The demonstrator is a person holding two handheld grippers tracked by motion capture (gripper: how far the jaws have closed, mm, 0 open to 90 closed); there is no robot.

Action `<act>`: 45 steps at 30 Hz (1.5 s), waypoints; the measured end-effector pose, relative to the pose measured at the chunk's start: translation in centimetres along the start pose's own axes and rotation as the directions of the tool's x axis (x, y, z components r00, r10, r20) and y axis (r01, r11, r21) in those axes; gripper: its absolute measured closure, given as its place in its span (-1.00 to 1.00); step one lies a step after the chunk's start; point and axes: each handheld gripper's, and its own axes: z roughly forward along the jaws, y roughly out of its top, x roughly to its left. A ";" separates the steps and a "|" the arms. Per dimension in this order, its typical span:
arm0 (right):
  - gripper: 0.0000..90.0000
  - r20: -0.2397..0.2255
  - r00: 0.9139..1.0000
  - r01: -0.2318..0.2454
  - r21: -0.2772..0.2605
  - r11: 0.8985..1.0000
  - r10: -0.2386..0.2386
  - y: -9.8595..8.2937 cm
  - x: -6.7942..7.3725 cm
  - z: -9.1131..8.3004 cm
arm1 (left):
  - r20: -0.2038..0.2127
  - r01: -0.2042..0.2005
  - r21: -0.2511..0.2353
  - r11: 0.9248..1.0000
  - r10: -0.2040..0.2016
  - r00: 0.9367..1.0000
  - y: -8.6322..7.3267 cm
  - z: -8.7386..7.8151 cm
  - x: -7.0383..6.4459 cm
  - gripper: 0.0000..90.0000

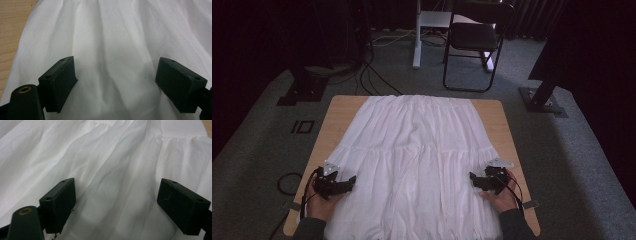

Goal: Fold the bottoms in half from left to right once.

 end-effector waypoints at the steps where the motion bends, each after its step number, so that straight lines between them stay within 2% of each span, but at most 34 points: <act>1: -0.68 -0.002 1.000 0.007 0.000 1.000 -0.007 0.0 0.0 0.1 | 0.000 0.000 0.000 1.000 0.000 1.000 0.0 0.0 0.0 -0.63; 8: -0.68 -0.003 1.000 0.005 0.000 1.000 -0.005 0.0 0.0 0.1 | -0.010 0.006 -0.003 1.000 -0.006 1.000 0.0 -0.1 0.0 -0.61; 9: -0.68 -0.003 1.000 0.005 0.000 1.000 -0.005 0.0 0.0 0.1 | -0.015 0.015 -0.004 1.000 -0.015 1.000 0.0 -0.2 0.0 -0.54; 10: -0.68 -0.003 1.000 0.005 0.000 1.000 -0.005 0.0 0.0 0.1 | -0.014 0.016 0.006 1.000 -0.016 1.000 0.1 -0.3 0.1 -0.29; 11: -0.68 -0.002 1.000 0.005 0.000 1.000 -0.005 0.0 0.0 0.0 | -0.023 0.027 0.010 1.000 -0.026 0.999 0.3 -0.8 0.2 -0.19; 12: -0.68 -0.002 1.000 0.005 0.000 1.000 -0.005 0.0 0.0 0.0 | -0.023 0.027 0.010 1.000 -0.026 0.999 0.3 -0.8 0.2 -0.24; 13: -0.68 -0.002 1.000 0.005 0.000 1.000 -0.005 0.0 0.0 0.0 | -0.033 0.036 -0.016 0.999 -0.036 0.999 0.5 -1.3 0.5 -0.24; 14: -0.68 -0.002 1.000 0.005 0.000 1.000 -0.005 0.0 0.0 0.0 | -0.057 0.043 -0.036 0.998 -0.045 0.997 0.7 -1.9 0.9 -0.32; 16: -0.68 -0.002 1.000 0.005 0.000 1.000 -0.005 0.0 0.0 0.0 | -0.104 0.065 -0.044 0.997 -0.069 0.992 0.9 -2.4 1.8 -0.49; 17: -0.68 -0.002 1.000 0.005 0.000 1.000 -0.005 0.0 0.0 0.0 | -0.117 0.086 -0.041 0.995 -0.091 0.989 0.9 -2.5 2.5 -0.64; 18: -0.67 -0.001 1.000 0.006 0.001 1.000 -0.006 0.0 0.0 0.0 | -0.128 0.121 -0.034 0.992 -0.125 0.984 0.9 -2.5 3.5 -0.68; 19: -0.67 -0.001 1.000 0.006 0.001 1.000 -0.006 0.0 0.0 0.0 | -0.128 0.121 -0.034 0.992 -0.125 0.984 0.9 -2.5 3.5 -0.72; 20: -0.67 0.000 1.000 0.005 0.001 1.000 -0.005 0.0 0.0 0.0 | -0.145 0.134 -0.005 0.991 -0.133 0.980 0.6 -2.1 4.4 -0.76; 21: -0.67 0.000 1.000 0.005 0.001 1.000 -0.005 0.0 0.0 0.0 | -0.145 0.134 -0.005 0.991 -0.133 0.980 0.6 -2.1 4.4 -0.78; 22: -0.67 0.000 1.000 0.006 0.001 1.000 -0.006 0.0 0.0 0.0 | -0.149 0.143 0.018 0.990 -0.139 0.979 0.5 -1.7 4.6 -0.80; 26: -0.67 0.000 1.000 0.005 0.001 1.000 -0.005 0.0 0.0 0.0 | -0.146 0.100 0.061 0.993 -0.090 0.985 0.5 -1.0 4.1 -0.87; 29: -0.67 0.000 1.000 0.005 0.001 1.000 -0.005 0.0 0.0 0.0 | -0.126 0.113 0.074 0.991 -0.103 0.987 0.4 -0.4 4.0 -0.88; 30: -0.67 -0.001 1.000 0.005 0.001 1.000 -0.005 0.0 0.0 0.0 | -0.105 0.125 0.066 0.990 -0.117 0.988 0.3 -0.1 3.8 -0.89; 31: -0.67 -0.001 1.000 0.005 0.001 1.000 -0.005 0.0 0.0 0.0 | -0.105 0.125 0.066 0.990 -0.117 0.988 0.3 -0.1 3.8 -0.91; 37: -0.67 -0.002 1.000 0.007 -0.001 1.000 -0.007 -0.1 0.0 -0.1 | -0.082 0.092 0.047 0.995 -0.088 0.993 0.0 -0.1 2.8 -0.90; 39: -0.67 -0.003 1.000 0.007 -0.001 1.000 -0.007 -0.1 0.0 -0.1 | -0.089 0.102 0.043 0.994 -0.098 0.991 0.0 -0.2 2.6 -0.80; 41: -0.66 -0.003 1.000 0.006 0.000 1.000 -0.006 -0.1 0.1 -0.1 | -0.092 0.105 0.030 0.994 -0.102 0.991 0.0 -0.6 2.7 -0.36; 42: -0.47 -0.010 1.000 0.011 0.004 1.000 -0.010 -0.1 0.0 -0.3 | -0.088 0.106 0.023 0.994 -0.103 0.991 0.0 -0.9 2.8 0.06; 43: -0.47 -0.010 1.000 0.011 0.004 1.000 -0.010 -0.1 0.0 -0.3 | -0.083 0.108 0.020 0.994 -0.106 0.991 0.0 -1.1 2.9 0.06; 44: -0.21 -0.019 1.000 0.014 0.011 1.000 -0.014 -0.1 -0.1 -0.7 | -0.082 0.109 0.019 0.994 -0.107 0.991 -0.1 -1.3 3.0 0.26; 45: 0.03 -0.063 0.998 0.006 0.001 1.000 -0.006 0.0 -0.4 -1.3 | -0.077 0.110 0.016 0.994 -0.109 0.991 -0.1 -1.3 3.1 0.51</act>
